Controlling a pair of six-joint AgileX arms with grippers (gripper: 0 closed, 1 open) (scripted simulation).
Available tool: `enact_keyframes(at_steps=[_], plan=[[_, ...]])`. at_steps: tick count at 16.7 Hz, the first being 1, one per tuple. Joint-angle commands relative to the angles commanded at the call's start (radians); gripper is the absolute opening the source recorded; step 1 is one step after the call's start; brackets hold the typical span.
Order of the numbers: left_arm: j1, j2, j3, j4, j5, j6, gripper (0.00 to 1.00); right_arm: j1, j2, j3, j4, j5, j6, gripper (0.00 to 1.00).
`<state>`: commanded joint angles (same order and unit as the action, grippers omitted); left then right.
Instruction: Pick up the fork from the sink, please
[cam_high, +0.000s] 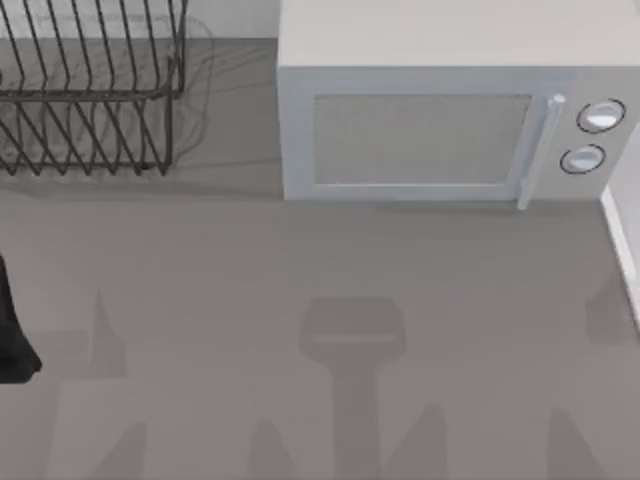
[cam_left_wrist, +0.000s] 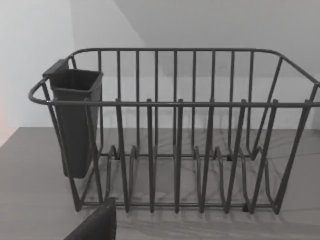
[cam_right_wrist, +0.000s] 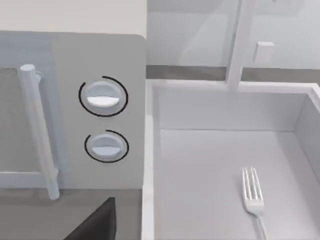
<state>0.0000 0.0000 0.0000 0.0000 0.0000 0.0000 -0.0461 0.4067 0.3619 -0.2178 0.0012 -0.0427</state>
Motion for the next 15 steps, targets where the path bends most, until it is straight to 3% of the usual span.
enact_keyframes(at_steps=[15], plan=[[0.0,0.0,0.0,0.0,0.0,0.0,1.0,-0.167,1.475,1.341,-0.786,0.004,-0.153,1.0]])
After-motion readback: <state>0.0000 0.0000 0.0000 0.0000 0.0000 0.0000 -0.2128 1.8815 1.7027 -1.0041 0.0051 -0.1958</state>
